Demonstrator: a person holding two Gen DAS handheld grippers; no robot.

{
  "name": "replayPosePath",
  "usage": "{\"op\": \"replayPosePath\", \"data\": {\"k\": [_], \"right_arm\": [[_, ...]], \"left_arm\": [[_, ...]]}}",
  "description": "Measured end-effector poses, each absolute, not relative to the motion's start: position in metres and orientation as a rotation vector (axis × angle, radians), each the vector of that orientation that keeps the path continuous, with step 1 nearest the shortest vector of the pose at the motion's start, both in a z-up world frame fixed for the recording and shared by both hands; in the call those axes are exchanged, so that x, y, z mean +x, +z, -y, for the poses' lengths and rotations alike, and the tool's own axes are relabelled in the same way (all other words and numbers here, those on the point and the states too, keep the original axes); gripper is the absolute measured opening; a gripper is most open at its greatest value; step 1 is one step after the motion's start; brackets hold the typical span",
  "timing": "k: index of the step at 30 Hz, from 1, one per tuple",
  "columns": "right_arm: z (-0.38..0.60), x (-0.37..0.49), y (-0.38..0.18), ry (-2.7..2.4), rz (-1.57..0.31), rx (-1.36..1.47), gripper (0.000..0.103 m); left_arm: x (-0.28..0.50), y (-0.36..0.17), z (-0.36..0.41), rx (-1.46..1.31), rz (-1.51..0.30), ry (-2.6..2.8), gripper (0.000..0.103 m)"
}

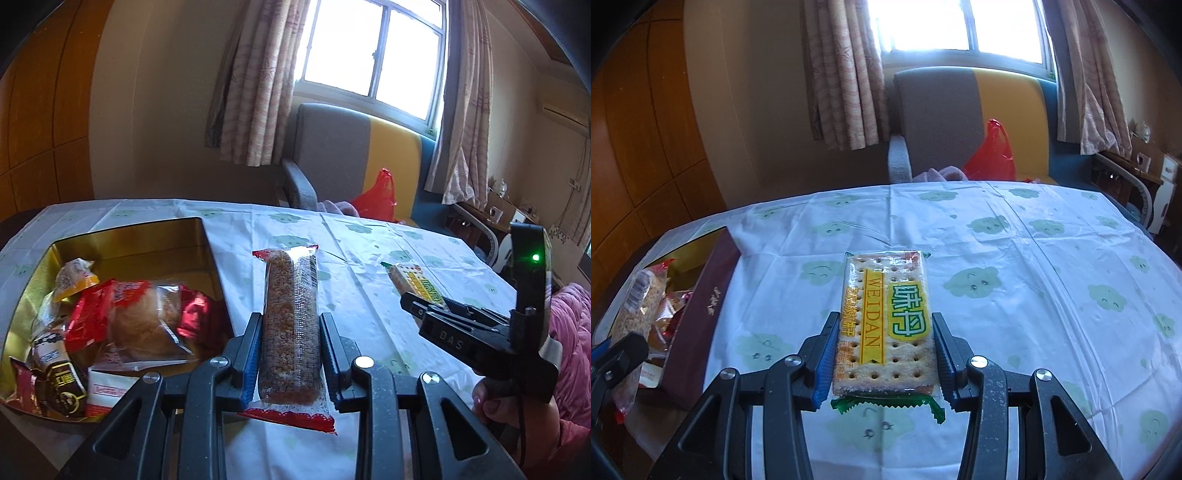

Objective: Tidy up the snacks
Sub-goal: 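Carry the granola bar and the cracker pack over the gold tin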

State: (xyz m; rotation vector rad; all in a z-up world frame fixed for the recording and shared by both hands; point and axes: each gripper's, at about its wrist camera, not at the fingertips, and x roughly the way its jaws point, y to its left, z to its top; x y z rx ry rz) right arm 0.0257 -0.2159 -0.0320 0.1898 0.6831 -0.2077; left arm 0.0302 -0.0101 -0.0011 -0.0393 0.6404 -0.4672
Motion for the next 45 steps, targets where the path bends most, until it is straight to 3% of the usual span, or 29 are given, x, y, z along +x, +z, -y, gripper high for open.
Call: {"op": "replayPosePath", "data": {"k": [18, 26, 41, 45], "right_arm": [[0.137, 0.037, -0.008, -0.024, -0.669, 0.118, 0.047], [0.109, 0.042, -0.001, 0.049, -0.668, 0.111, 0.047], [0.079, 0.053, 0.002, 0.118, -0.680, 0.086, 0.047], [0.076, 0.054, 0.002, 0.130, -0.681, 0.083, 0.047]], "left_arm": [[0.054, -0.009, -0.088, -0.165, -0.667, -0.282, 0.030], [0.084, -0.030, -0.142, -0.235, -0.796, -0.169, 0.030], [0.142, -0.058, -0.151, -0.193, -0.978, -0.096, 0.032], [0.130, -0.051, -0.155, -0.199, -0.942, -0.076, 0.033]]}}
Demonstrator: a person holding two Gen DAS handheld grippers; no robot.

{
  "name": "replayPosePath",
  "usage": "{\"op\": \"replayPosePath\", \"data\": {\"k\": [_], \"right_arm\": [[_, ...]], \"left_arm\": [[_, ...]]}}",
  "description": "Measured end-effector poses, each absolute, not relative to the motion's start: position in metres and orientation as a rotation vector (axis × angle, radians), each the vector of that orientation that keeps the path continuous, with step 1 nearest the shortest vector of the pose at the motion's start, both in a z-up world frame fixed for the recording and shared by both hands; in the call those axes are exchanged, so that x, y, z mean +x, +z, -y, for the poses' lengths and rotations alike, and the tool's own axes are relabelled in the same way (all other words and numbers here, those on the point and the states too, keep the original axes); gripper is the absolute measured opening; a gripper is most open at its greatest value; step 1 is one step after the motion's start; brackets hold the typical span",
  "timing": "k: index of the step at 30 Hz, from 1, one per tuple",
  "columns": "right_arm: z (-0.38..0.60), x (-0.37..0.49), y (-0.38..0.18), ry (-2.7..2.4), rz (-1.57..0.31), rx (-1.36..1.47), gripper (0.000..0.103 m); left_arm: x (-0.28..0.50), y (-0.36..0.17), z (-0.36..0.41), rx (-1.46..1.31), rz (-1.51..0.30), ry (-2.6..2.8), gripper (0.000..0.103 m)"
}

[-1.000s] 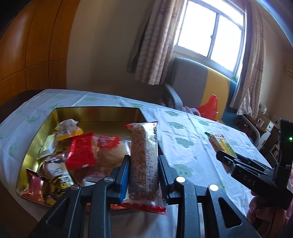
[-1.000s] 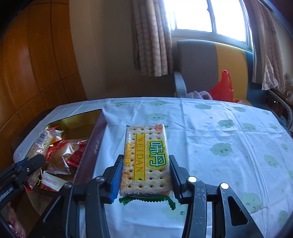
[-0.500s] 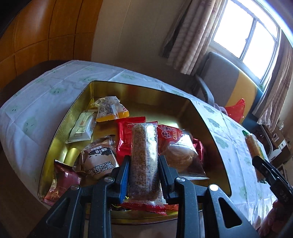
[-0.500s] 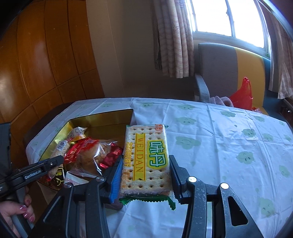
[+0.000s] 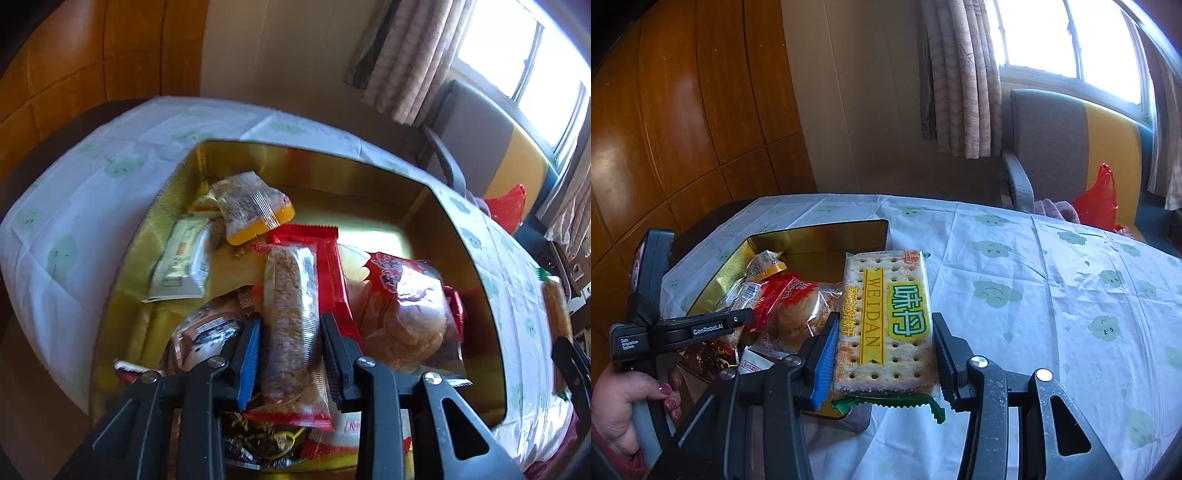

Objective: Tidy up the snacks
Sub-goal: 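Carry the granola bar and the cracker pack over the gold tin, then open the left tool releasing the granola bar while the right tool lowers the cracker pack into the tin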

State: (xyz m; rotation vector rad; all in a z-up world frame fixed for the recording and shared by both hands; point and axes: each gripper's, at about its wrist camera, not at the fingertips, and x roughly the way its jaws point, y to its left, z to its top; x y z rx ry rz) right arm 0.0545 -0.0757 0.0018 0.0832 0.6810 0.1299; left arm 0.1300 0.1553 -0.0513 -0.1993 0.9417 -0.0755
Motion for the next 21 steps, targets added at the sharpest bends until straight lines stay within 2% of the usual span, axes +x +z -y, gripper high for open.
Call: {"op": "replayPosePath", "data": {"k": [4, 6, 16, 21], "right_arm": [[0.072, 0.055, 0.000, 0.146, -0.687, 0.084, 0.047], [0.069, 0.056, -0.001, 0.150, -0.691, 0.082, 0.047], [0.062, 0.065, -0.009, 0.183, -0.738, 0.119, 0.047], [0.057, 0.071, -0.013, 0.205, -0.761, 0.115, 0.047]], "left_arm": [[0.106, -0.046, -0.154, -0.179, -0.877, -0.090, 0.032], [0.104, -0.048, -0.154, -0.167, -0.880, -0.095, 0.027], [0.137, -0.060, -0.153, -0.182, -0.932, -0.079, 0.027], [0.122, -0.053, -0.158, -0.235, -0.927, -0.058, 0.031]]}}
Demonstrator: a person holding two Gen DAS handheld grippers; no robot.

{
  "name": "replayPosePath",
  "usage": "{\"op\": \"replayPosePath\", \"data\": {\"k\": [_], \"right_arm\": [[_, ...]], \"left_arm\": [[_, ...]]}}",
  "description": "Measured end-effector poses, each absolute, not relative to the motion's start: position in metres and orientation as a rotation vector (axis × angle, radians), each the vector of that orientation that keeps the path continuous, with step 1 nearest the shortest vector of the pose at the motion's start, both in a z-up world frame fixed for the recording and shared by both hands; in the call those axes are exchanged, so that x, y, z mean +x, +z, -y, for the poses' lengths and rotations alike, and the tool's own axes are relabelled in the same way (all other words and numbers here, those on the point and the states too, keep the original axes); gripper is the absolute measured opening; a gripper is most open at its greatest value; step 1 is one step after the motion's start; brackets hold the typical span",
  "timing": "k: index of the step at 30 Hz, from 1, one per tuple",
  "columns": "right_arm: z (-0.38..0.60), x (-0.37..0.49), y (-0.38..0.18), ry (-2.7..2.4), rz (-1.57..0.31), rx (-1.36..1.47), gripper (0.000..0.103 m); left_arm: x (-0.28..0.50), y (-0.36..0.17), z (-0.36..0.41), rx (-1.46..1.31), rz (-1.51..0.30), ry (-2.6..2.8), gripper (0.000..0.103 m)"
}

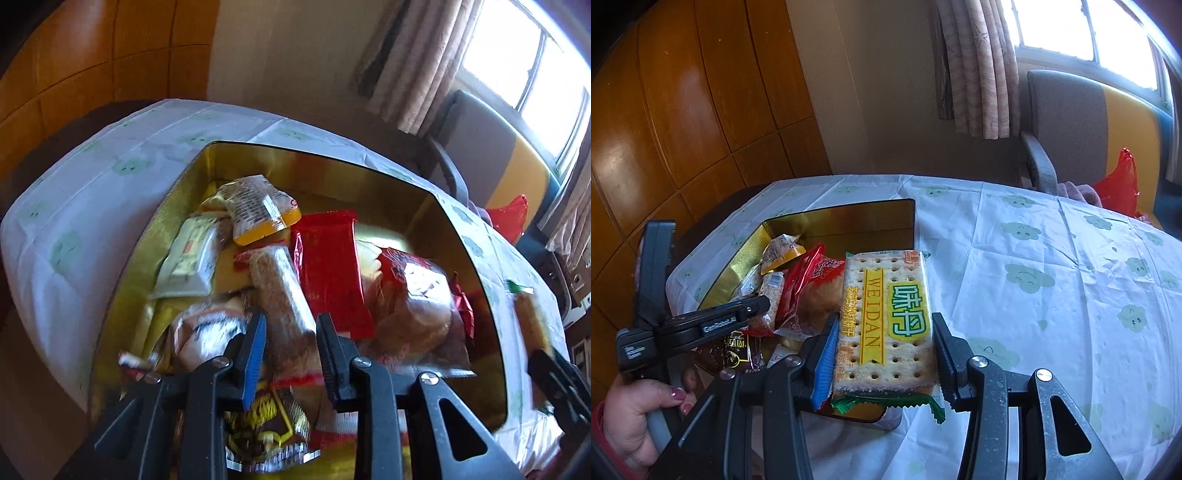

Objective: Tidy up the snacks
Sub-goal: 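Open the left tool releasing the granola bar while the right tool lowers the cracker pack into the tin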

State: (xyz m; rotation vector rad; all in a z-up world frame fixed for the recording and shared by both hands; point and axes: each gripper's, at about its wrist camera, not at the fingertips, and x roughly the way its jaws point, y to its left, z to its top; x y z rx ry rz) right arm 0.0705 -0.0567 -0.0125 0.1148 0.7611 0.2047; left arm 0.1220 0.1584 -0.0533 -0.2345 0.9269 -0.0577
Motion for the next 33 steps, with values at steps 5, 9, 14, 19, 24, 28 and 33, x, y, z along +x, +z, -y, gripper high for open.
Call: {"op": "replayPosePath", "data": {"k": [5, 9, 14, 19, 24, 28, 33], "right_arm": [[0.045, 0.075, -0.020, 0.250, -0.793, 0.094, 0.047], [0.031, 0.082, -0.024, 0.310, -0.827, 0.067, 0.047], [0.014, 0.090, -0.028, 0.358, -0.851, 0.028, 0.047], [-0.003, 0.097, -0.028, 0.392, -0.858, -0.021, 0.047], [-0.017, 0.107, -0.027, 0.418, -0.867, -0.018, 0.047], [-0.026, 0.116, -0.028, 0.424, -0.881, 0.009, 0.047], [-0.043, 0.128, -0.031, 0.419, -0.884, 0.001, 0.049]], "left_arm": [[0.090, -0.048, -0.163, -0.261, -0.890, -0.066, 0.032], [0.074, -0.043, -0.159, -0.220, -0.882, -0.058, 0.032], [0.063, -0.033, -0.151, -0.137, -0.879, -0.012, 0.032], [0.054, -0.030, -0.152, -0.103, -0.895, 0.045, 0.032], [0.047, -0.031, -0.160, -0.108, -0.903, 0.081, 0.032], [0.043, -0.030, -0.161, -0.091, -0.903, 0.101, 0.032], [0.040, -0.028, -0.161, -0.079, -0.897, 0.111, 0.032]]}}
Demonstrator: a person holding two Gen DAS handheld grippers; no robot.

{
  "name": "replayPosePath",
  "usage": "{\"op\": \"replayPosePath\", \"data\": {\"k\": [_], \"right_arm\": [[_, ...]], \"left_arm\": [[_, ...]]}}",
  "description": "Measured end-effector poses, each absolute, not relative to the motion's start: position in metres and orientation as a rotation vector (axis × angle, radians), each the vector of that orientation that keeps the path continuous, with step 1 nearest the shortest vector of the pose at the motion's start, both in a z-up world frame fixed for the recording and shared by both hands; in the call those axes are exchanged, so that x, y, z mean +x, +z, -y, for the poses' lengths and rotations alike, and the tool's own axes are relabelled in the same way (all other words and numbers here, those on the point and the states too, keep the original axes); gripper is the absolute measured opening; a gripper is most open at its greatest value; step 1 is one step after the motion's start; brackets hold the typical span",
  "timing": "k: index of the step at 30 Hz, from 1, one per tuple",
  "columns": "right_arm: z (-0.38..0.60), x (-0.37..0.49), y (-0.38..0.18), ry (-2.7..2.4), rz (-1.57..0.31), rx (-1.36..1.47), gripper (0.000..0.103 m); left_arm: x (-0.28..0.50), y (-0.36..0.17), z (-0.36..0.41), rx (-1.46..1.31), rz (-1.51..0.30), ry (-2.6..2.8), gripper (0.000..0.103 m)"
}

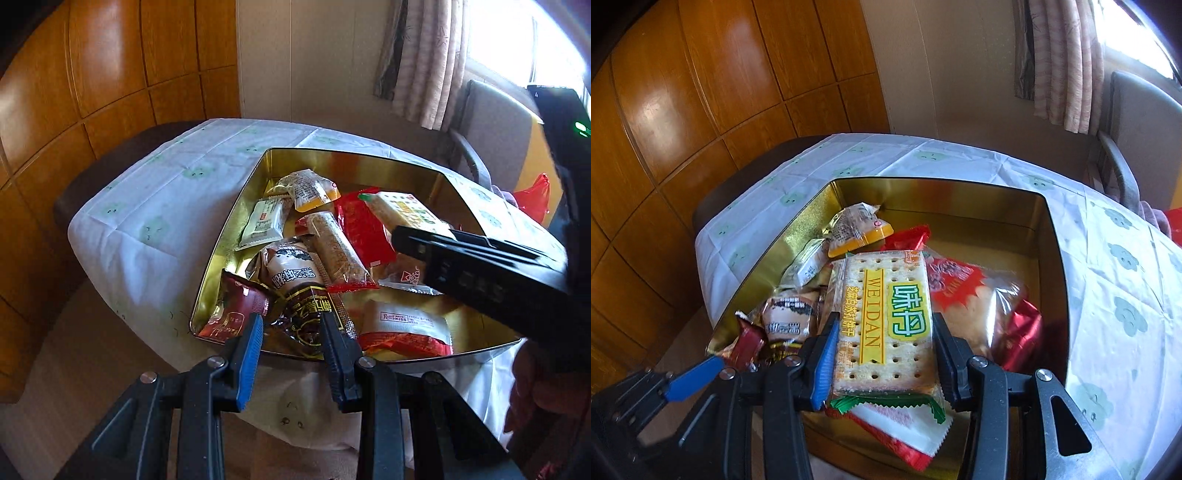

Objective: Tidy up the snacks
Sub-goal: 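Open the left tool releasing the granola bar while the right tool lowers the cracker pack into the tin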

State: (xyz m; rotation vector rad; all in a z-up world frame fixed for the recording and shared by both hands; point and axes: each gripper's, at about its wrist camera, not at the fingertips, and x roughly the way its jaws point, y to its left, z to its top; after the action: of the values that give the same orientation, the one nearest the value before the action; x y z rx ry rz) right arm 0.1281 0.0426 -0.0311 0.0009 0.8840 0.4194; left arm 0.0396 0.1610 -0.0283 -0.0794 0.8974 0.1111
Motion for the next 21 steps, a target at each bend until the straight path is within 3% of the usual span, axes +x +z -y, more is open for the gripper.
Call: {"op": "replayPosePath", "data": {"k": [8, 12, 13, 15, 21], "right_arm": [[-0.042, 0.127, -0.032, 0.403, -0.870, -0.011, 0.056], [-0.032, 0.114, -0.033, 0.431, -0.881, 0.008, 0.055], [-0.032, 0.111, -0.034, 0.440, -0.887, 0.005, 0.052], [-0.036, 0.109, -0.036, 0.476, -0.900, 0.001, 0.038], [-0.057, 0.120, -0.048, 0.490, -0.958, -0.076, 0.023]], "left_arm": [[0.038, -0.027, -0.159, -0.037, -0.894, 0.158, 0.032], [0.039, -0.027, -0.157, -0.004, -0.891, 0.212, 0.032], [0.039, -0.026, -0.156, 0.011, -0.886, 0.225, 0.033], [0.038, -0.025, -0.156, 0.025, -0.876, 0.236, 0.033], [0.034, -0.020, -0.162, 0.018, -0.855, 0.267, 0.032]]}}
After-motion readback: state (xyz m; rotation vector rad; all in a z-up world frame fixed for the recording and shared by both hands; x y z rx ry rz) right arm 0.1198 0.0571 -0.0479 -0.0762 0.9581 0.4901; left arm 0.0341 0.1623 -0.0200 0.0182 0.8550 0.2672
